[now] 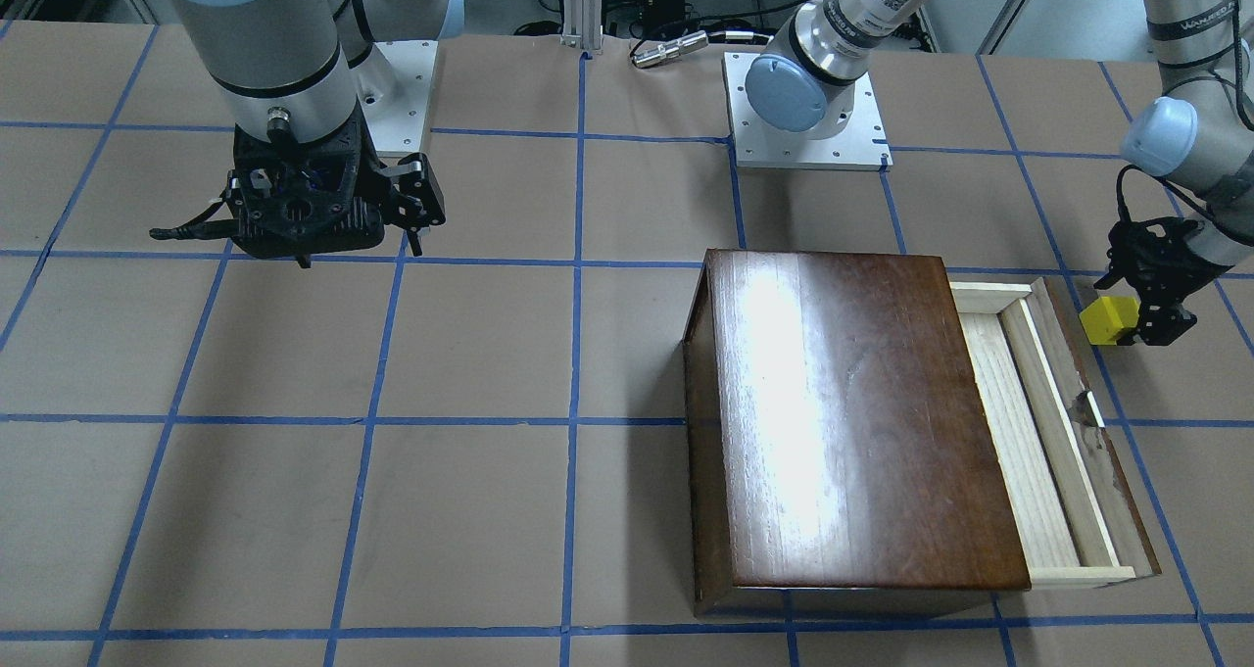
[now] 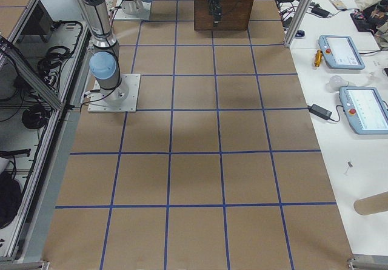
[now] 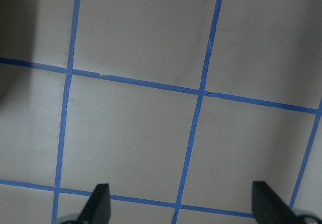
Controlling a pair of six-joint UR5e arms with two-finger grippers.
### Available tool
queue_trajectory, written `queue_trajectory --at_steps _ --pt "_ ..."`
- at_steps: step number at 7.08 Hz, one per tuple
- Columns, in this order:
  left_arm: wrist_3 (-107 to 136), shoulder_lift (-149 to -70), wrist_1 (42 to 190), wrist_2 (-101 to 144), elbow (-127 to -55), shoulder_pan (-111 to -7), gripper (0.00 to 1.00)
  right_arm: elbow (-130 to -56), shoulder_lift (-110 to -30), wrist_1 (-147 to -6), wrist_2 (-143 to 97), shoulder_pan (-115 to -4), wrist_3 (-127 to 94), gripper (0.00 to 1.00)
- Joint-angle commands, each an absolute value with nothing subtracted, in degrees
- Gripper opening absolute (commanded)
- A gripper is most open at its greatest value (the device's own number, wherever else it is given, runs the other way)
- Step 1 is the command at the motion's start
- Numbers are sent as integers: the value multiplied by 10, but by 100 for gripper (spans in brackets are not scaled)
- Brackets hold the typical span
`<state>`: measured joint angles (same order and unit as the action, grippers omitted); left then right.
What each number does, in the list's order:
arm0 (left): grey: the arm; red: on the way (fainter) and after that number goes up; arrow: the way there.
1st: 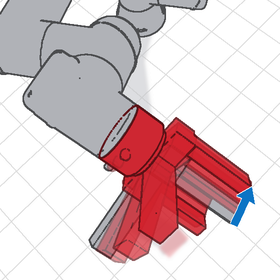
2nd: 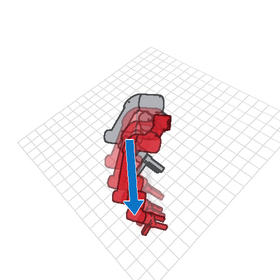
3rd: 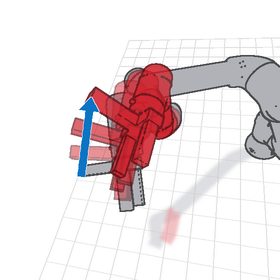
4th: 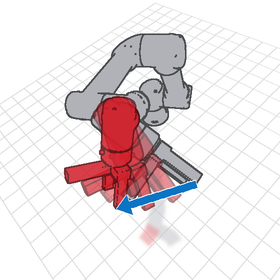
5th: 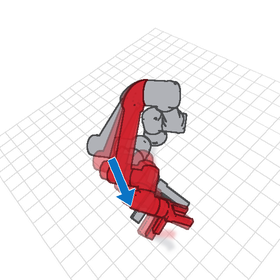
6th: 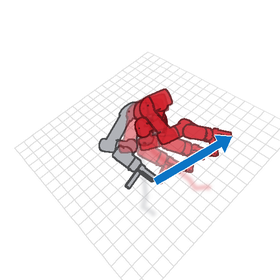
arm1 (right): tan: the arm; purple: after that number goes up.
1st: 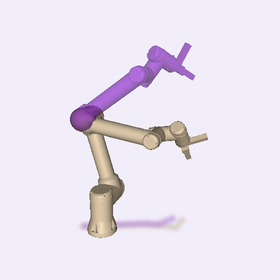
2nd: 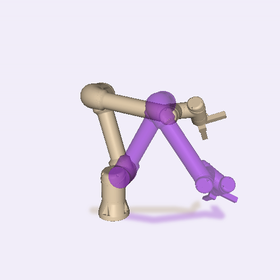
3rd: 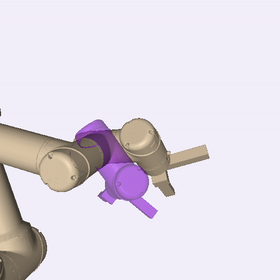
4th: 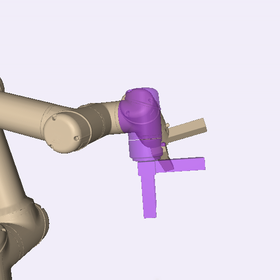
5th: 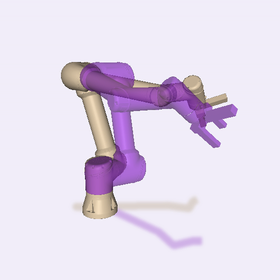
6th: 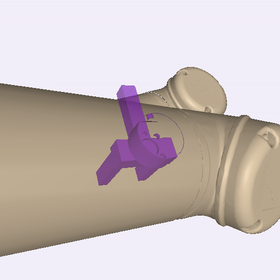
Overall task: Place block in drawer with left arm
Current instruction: 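Lower the left gripper over the yellow cube and close on it, then lift the yellow cube with the left gripper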
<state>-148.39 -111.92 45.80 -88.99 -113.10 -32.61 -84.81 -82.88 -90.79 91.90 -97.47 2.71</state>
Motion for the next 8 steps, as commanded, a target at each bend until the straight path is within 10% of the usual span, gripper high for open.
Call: queue_trajectory --at_steps 1,4,8 --pt "-1480 -1121 457 -889 -1131 -326 87 -848 -829 -908 919 -975 26 100" --pt "-1480 -1121 456 -891 -1131 -326 6 -848 -829 -908 919 -975 27 100" --pt "-1482 -1122 457 -892 -1129 -326 0 -848 -829 -908 919 -975 27 100"
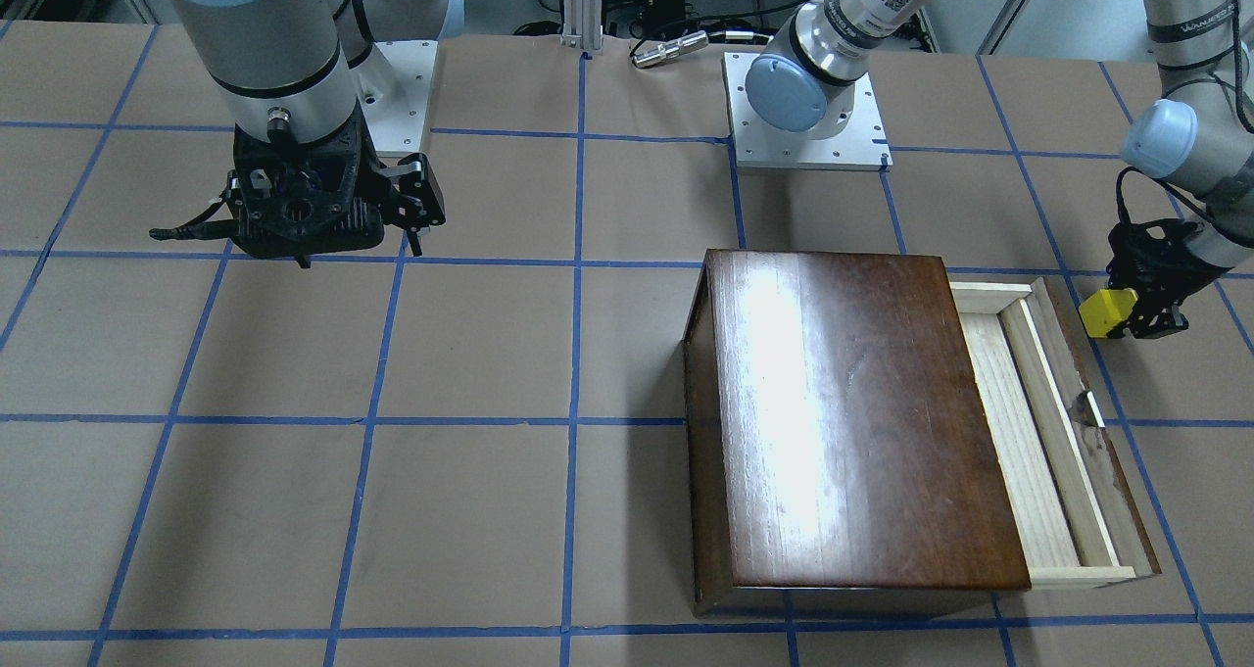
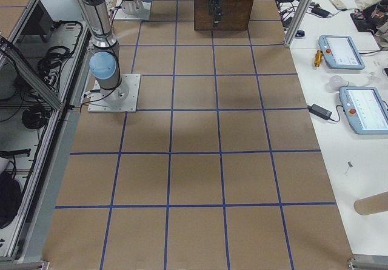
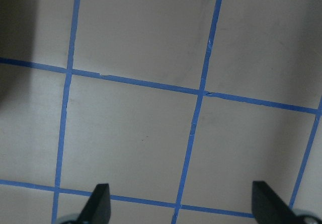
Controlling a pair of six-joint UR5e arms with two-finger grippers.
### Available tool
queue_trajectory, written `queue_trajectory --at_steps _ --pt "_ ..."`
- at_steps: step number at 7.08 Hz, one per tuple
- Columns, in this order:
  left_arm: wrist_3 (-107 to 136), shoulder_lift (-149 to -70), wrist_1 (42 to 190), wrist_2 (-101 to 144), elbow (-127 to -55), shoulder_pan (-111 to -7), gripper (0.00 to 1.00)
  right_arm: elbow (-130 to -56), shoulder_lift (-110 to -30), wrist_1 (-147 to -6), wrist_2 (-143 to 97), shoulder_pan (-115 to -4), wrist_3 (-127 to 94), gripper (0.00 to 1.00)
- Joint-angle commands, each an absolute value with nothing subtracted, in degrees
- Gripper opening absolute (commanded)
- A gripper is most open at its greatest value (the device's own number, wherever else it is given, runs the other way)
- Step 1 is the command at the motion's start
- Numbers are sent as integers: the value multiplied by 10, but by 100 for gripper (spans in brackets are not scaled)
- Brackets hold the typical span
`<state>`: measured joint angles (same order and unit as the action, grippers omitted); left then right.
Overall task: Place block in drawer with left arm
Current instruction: 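Lift the yellow cube with the left gripper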
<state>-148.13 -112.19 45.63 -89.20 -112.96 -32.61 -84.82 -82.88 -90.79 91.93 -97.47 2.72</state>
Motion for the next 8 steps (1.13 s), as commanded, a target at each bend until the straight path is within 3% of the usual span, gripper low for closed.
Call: queue_trajectory --at_steps 1,8 --pt "-1482 -1122 457 -892 -1129 -326 0 -848 -829 -908 919 -975 26 100" --pt "-1459 -1087 465 -887 -1108 -330 0 -848 -829 -908 918 -975 27 100"
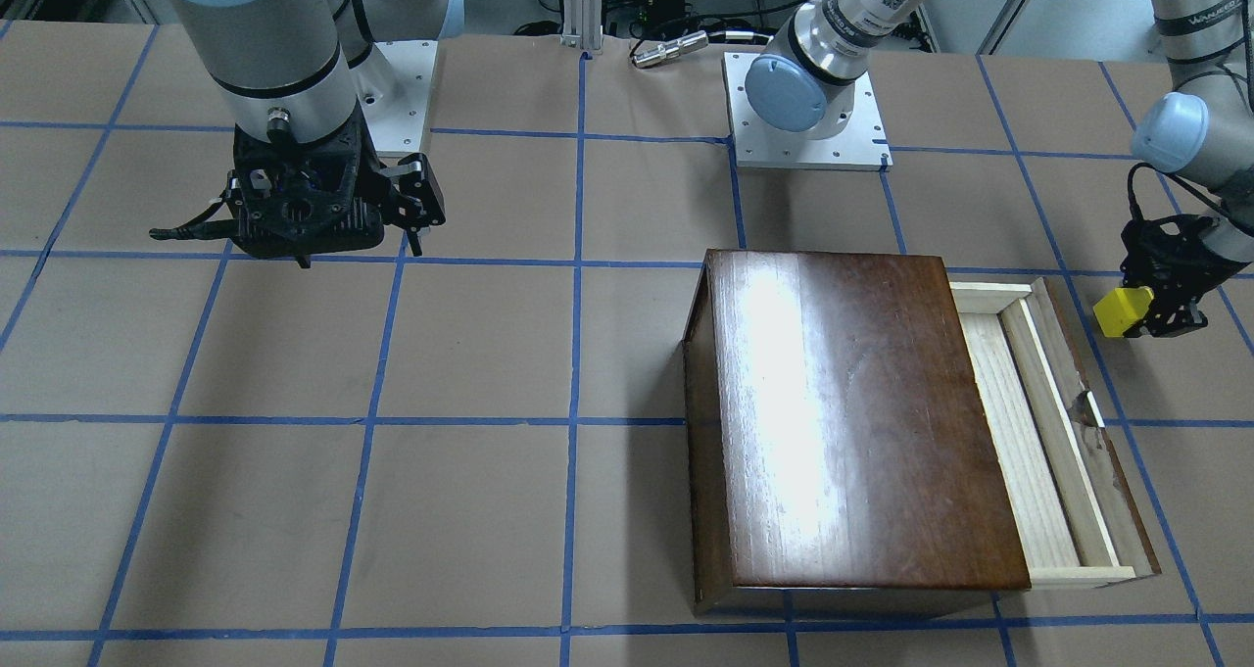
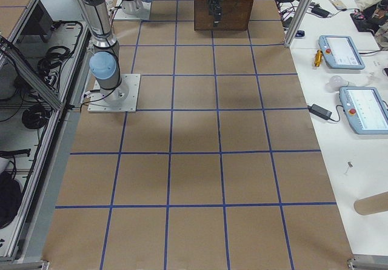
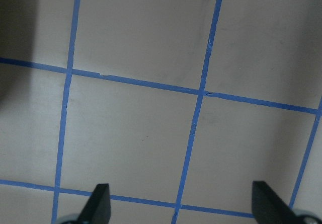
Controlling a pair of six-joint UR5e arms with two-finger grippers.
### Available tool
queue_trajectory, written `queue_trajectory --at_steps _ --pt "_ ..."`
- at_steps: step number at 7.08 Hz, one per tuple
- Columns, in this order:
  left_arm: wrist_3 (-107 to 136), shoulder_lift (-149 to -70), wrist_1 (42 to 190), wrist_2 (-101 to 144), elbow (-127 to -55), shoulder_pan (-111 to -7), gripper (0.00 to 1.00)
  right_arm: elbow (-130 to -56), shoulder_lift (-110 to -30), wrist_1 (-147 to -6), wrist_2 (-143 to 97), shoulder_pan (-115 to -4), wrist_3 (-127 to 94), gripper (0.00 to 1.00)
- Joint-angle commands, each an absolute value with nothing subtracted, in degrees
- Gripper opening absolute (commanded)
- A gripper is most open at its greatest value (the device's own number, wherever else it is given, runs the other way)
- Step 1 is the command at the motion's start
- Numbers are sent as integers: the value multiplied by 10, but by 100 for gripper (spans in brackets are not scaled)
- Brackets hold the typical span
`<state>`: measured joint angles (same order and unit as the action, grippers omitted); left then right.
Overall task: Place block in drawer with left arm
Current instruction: 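Lift the yellow cube with the left gripper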
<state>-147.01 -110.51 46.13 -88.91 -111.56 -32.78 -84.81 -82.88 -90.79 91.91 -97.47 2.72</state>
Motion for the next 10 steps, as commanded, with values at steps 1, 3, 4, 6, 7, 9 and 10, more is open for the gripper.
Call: queue_trajectory --at_steps 1,3,4,6,7,9,10 --pt "-1443 -1072 503 -864 -1089 -332 0 -848 -829 -908 919 -975 27 100" --pt "-1395 -1043 630 -872 -1014 -354 0 -848 -829 -908 918 -975 27 100" --pt "-1385 -1024 654 -881 -984 -372 0 -848 -829 -908 919 -975 27 100" --pt "-1352 -991 684 -895 -959 -408 0 -848 -829 -908 919 -975 27 100" --pt "-1316 -976 689 -895 -957 -442 0 -848 -829 -908 919 -975 27 100" --pt "-1247 -963 689 -893 -957 -530 0 -848 -829 -908 919 -975 27 100" --pt "-1197 -964 689 -889 -956 -580 0 -848 -829 -908 918 -975 26 100"
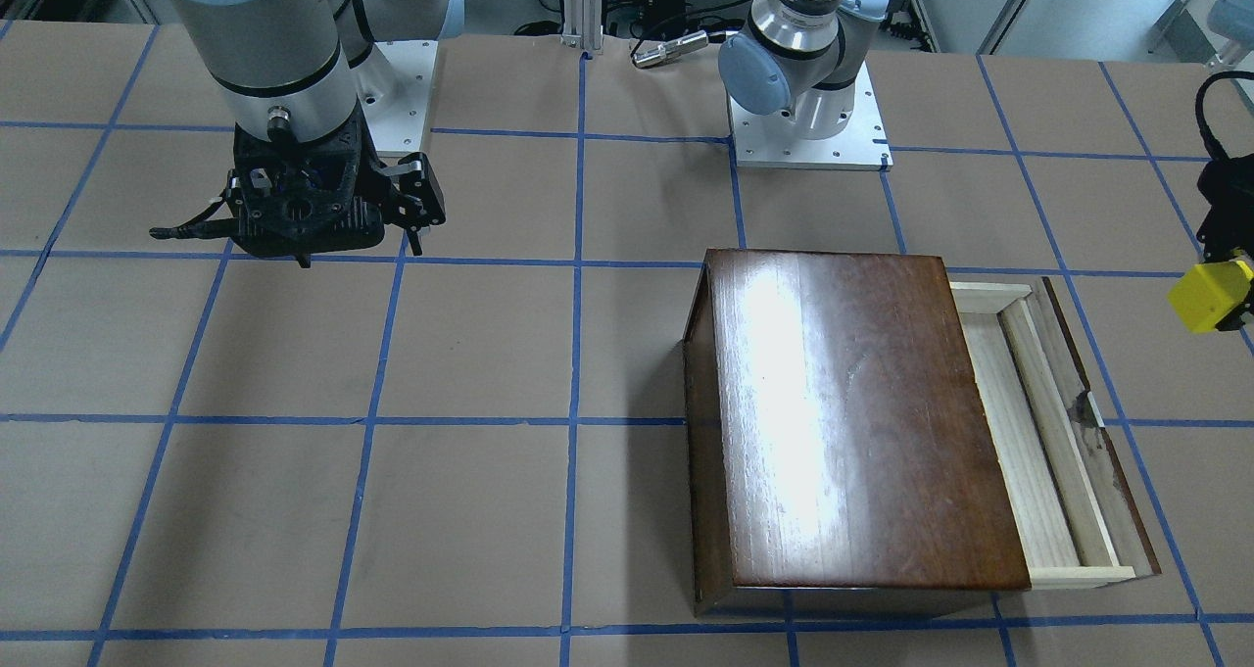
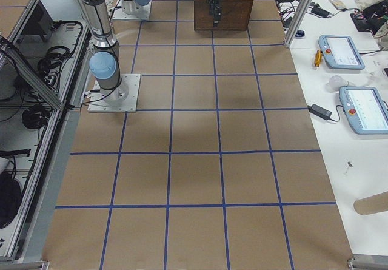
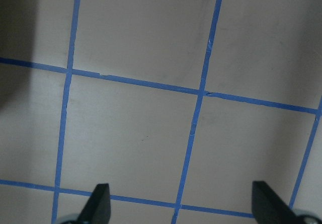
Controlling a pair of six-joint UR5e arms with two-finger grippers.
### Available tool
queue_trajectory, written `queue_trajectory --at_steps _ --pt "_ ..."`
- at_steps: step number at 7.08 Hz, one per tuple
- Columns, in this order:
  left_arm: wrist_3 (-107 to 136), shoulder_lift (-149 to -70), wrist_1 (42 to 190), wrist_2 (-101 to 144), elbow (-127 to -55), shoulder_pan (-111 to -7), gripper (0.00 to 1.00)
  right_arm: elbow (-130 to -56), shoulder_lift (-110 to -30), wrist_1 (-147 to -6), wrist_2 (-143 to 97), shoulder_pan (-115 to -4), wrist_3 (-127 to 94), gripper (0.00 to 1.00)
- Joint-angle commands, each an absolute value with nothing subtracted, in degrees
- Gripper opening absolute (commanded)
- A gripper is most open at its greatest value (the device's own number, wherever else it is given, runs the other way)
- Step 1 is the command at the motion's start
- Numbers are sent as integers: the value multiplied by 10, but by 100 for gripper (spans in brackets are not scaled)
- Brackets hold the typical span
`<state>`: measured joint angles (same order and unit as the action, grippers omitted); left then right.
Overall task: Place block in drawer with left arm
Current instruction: 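Carry the yellow cube over the open drawer and lower it inside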
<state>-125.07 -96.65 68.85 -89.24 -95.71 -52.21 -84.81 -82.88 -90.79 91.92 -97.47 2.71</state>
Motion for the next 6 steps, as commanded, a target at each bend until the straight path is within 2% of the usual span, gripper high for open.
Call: queue_trajectory --at_steps 1,3,6 --pt "-1144 -970 687 -889 -955 -632 0 -848 -829 -908 919 -975 27 100" --pt "-1059 -983 687 -884 -955 -681 0 -848 -829 -908 918 -975 26 100" --pt "-1084 -1041 679 -885 -958 -682 0 -848 -829 -908 918 -975 26 100"
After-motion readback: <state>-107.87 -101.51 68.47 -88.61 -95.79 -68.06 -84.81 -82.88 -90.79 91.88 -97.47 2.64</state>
